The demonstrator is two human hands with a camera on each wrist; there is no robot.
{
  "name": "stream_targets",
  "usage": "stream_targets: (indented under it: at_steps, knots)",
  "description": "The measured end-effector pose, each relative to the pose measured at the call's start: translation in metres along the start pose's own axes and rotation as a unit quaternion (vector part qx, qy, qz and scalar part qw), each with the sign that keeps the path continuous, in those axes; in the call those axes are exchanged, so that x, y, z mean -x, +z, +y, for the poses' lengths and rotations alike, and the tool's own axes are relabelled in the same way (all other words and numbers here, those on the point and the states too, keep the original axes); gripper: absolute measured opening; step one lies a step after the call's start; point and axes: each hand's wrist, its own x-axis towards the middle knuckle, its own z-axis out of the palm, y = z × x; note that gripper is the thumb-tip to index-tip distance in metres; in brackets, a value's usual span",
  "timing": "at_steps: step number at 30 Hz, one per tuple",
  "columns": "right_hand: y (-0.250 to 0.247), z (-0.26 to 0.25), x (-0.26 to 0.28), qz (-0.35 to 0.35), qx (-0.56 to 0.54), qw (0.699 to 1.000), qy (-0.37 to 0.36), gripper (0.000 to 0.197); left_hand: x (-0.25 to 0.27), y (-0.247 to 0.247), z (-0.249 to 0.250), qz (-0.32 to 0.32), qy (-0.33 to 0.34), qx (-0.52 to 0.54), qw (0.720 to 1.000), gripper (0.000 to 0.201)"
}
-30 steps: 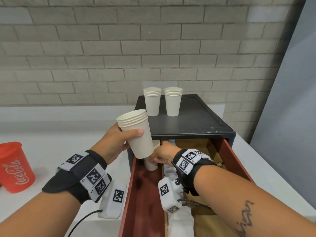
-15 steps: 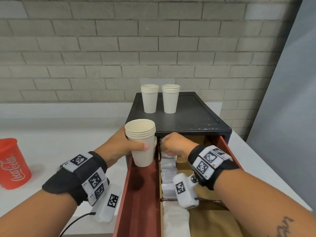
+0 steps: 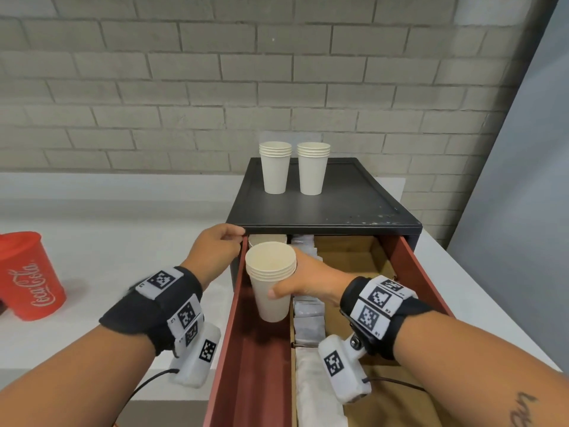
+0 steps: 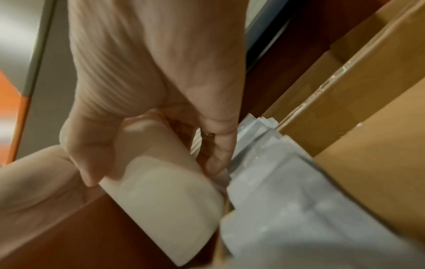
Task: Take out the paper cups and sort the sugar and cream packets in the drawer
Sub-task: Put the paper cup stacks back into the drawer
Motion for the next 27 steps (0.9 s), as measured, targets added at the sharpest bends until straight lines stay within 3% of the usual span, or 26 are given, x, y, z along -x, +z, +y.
stream_targets:
  at_steps: [2,5,12,18,27]
  knots:
    - [0.003,0.008,-0.002,0.010,0.025,0.999,0.017,0.058,-0.005,0.004,-0.011,0.037,-0.028,-0.016,0.999,0.021]
    - [0.006,0.020,-0.005,0.037,0.067,0.996,0.040,0.072,-0.003,0.010,-0.023,0.037,-0.052,-0.040,0.997,0.017]
    - [0.009,0.024,-0.005,0.060,0.213,0.974,0.044,0.076,0.012,0.022,-0.024,0.011,0.018,-0.118,0.993,0.033]
    - [0.011,0.031,-0.010,0.078,0.240,0.967,0.040,0.082,0.014,0.022,-0.023,-0.016,0.033,-0.120,0.992,0.040]
    - [0.008,0.028,-0.010,0.078,0.272,0.957,0.059,0.081,0.012,0.024,-0.023,-0.053,-0.022,-0.055,0.997,0.045]
